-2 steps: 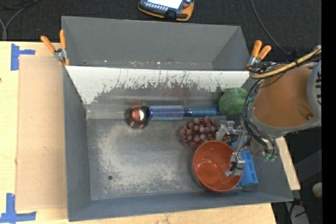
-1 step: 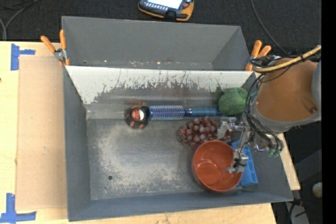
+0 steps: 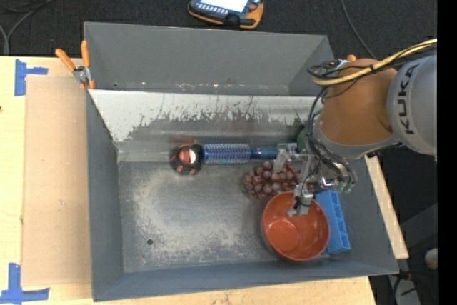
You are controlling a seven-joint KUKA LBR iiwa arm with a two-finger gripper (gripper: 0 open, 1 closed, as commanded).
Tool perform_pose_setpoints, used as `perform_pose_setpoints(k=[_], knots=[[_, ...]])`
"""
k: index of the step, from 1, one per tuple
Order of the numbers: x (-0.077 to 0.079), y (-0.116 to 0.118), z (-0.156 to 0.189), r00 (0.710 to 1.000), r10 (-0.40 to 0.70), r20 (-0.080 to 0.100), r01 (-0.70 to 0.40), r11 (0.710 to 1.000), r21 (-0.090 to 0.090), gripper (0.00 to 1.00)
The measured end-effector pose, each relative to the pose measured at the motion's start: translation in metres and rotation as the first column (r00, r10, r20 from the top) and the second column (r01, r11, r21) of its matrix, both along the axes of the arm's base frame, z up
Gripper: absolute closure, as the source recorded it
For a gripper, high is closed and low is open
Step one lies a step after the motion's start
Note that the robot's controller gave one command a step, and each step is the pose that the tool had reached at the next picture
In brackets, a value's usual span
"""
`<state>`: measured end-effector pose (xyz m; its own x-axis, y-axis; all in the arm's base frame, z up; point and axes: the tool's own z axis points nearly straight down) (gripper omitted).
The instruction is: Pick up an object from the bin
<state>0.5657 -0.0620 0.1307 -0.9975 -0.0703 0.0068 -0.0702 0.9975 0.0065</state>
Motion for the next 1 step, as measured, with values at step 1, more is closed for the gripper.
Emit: perform_pose_setpoints(k=[1], knots=[[-0.0054,-0.0217,-0.0536,0.995,0.096,0.032,-0.096,0.995,-0.008,1.0]])
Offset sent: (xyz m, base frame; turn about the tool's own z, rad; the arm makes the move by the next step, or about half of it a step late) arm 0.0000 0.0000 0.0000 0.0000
